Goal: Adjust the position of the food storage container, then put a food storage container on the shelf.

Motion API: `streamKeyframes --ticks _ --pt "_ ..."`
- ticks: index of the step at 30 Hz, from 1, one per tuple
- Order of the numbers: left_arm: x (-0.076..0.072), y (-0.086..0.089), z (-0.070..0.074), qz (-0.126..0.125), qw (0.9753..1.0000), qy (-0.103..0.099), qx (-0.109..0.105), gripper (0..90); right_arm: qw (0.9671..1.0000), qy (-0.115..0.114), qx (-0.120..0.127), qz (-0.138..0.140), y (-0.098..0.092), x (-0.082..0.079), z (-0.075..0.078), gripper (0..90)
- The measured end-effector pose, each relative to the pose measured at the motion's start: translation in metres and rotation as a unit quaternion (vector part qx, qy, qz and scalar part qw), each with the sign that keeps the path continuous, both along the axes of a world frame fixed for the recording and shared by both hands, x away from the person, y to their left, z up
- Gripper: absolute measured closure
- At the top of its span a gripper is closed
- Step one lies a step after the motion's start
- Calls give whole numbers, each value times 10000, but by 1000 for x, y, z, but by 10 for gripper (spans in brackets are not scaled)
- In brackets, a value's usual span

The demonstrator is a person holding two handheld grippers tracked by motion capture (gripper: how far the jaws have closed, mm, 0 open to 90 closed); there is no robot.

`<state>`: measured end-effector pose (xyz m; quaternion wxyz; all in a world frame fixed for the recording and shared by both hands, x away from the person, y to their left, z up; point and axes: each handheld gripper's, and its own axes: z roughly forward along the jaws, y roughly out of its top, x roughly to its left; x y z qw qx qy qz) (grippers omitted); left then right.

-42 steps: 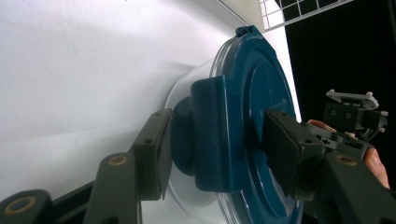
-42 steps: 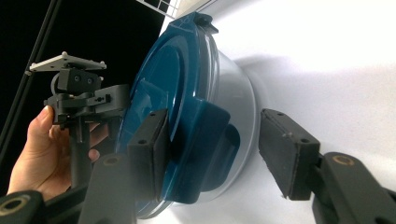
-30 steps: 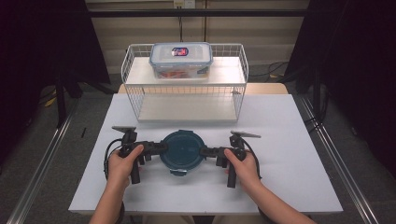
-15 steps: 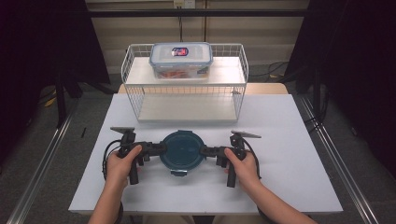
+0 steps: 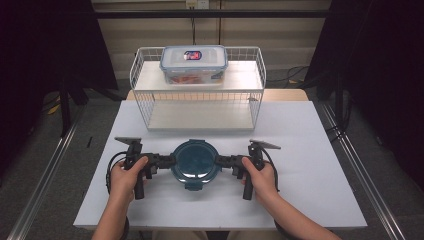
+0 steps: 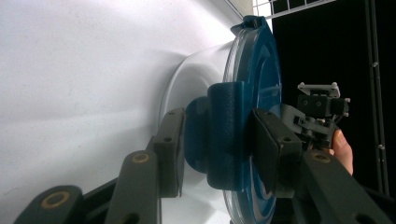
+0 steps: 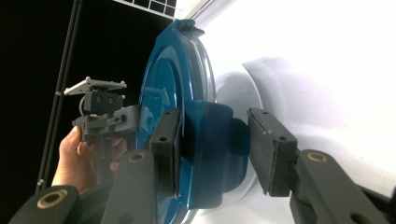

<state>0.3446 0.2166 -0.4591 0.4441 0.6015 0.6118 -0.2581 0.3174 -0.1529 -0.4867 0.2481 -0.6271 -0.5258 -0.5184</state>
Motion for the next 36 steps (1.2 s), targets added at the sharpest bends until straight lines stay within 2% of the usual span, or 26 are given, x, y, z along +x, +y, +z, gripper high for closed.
streamKeyframes --ticks 4,6,7,9,12,13,16,23,25,27,28,29,36 --pt "0 -4 8 -54 9998 -159 69 572 9999 -73 54 -66 -3 0 2 575" --pt "1 -6 10 -18 9998 -201 6 572 9999 -143 33 -74 -6 2 8 575" --pt "1 -7 11 -16 9999 -160 -56 572 9998 -164 31 -95 -6 2 9 576" --pt "2 -8 13 -31 9996 -270 -41 572 9997 -205 33 -91 -8 3 14 576" --pt "3 -10 17 -41 9995 -317 -75 572 9997 -249 -2 -81 -11 3 19 576" --pt "3 -11 19 10 9995 -282 -121 572 9996 -243 20 -123 -11 4 20 576" --pt "3 -11 20 -20 9994 -323 -148 572 9994 -312 -48 -103 -12 4 24 576" --pt "5 -14 27 -57 9992 -349 -170 572 9993 -341 -17 -122 -15 5 31 576" --pt "6 -14 29 2 9992 -361 -193 572 9994 -321 -1 -145 -15 5 34 576" --pt "7 -13 32 -47 9991 -394 -144 573 9994 -316 6 -164 -14 6 36 577" --pt "7 -14 35 -13 9992 -361 -184 572 9991 -387 -7 -147 -15 6 37 576" --pt "8 -14 37 -45 9990 -402 -167 572 9993 -343 14 -159 -15 6 40 576" --pt "13 -16 54 -88 9986 -508 -148 573 9988 -447 1 -194 -17 11 56 576"
